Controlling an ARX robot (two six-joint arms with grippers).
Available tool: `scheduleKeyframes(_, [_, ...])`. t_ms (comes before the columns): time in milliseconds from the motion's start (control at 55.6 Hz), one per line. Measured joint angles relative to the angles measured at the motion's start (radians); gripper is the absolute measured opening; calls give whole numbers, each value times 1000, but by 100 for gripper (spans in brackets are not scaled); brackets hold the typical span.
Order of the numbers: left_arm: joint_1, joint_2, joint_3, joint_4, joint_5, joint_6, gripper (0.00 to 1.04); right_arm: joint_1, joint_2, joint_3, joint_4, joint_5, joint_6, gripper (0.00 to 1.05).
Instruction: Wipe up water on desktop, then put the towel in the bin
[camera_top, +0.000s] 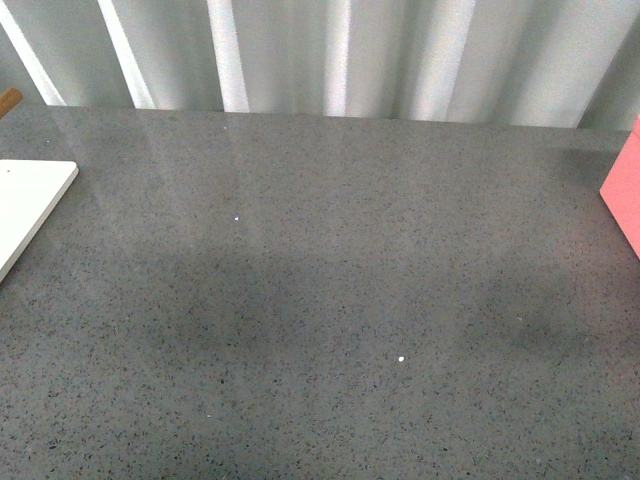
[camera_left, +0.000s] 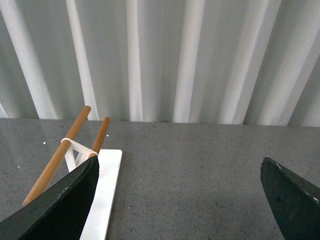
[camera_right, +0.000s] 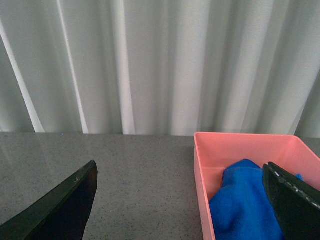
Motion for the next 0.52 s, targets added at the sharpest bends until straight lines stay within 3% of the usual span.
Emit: scheduleKeyframes(522, [0,0,0,0,0,0,98,0,0,0,0,0,0,98])
